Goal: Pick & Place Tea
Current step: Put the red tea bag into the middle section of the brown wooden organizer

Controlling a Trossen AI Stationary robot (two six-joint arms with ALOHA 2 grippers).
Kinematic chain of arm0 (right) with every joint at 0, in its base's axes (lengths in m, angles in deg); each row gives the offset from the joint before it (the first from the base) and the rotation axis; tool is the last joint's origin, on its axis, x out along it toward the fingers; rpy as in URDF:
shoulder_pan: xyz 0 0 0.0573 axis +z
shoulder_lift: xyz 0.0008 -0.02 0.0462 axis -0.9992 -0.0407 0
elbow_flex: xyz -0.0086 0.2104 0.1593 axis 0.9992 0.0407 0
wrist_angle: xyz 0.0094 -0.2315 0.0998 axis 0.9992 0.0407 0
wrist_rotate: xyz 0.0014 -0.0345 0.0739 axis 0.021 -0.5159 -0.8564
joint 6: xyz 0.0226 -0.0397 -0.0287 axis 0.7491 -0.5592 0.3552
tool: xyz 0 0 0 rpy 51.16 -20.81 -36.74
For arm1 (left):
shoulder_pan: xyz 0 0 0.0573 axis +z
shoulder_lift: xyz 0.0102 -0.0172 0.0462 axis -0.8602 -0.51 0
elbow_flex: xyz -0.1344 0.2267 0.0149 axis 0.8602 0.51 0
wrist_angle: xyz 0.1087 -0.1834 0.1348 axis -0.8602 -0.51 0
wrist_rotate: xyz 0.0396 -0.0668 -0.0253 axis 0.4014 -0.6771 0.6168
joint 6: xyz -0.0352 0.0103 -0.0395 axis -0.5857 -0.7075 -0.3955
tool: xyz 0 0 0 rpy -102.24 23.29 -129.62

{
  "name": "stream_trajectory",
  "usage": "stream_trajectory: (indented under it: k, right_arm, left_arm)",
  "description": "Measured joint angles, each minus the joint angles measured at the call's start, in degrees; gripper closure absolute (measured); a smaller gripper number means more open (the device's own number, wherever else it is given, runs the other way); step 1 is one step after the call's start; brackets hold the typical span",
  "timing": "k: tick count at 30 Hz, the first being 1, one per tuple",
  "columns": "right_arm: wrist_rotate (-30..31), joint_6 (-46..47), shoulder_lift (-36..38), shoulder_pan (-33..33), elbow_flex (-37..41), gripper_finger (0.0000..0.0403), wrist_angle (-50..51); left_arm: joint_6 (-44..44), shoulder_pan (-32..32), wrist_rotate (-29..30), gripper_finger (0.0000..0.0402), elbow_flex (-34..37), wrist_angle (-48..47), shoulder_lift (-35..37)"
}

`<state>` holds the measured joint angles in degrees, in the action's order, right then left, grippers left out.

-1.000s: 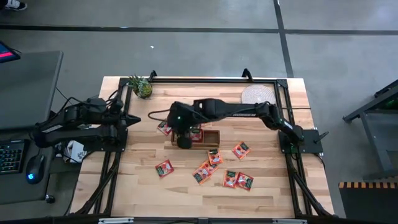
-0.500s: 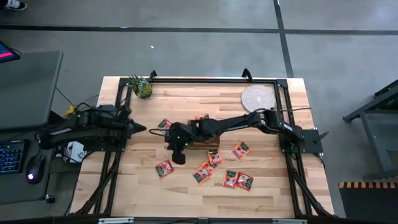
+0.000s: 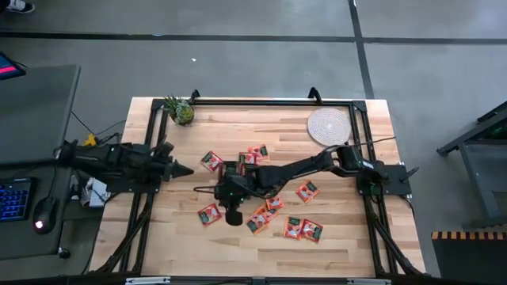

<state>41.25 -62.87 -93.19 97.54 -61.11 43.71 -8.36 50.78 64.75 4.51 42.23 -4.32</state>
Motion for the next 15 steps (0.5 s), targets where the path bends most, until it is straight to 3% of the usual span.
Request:
stream_trajectory:
  k: [5,11,15]
  right_arm:
    - [0.4,-1.3,0.0,-0.2,0.0,0.0403,0.2]
    - [-0.4,-2.1,0.0,-0.4,0.0,0.0403,0.2]
    - [-0.6,-3.3,0.0,-0.2,0.0,0.0403,0.6]
  left_arm:
    - [-3.8,-15.0,15.2,0.0376,-0.1,8.9,-5.2]
    - [-9.2,-32.1,32.8,0.0376,-0.3,18.9,-19.4]
    - [-16.2,-41.8,43.8,0.0376,-4.2,18.5,-29.3]
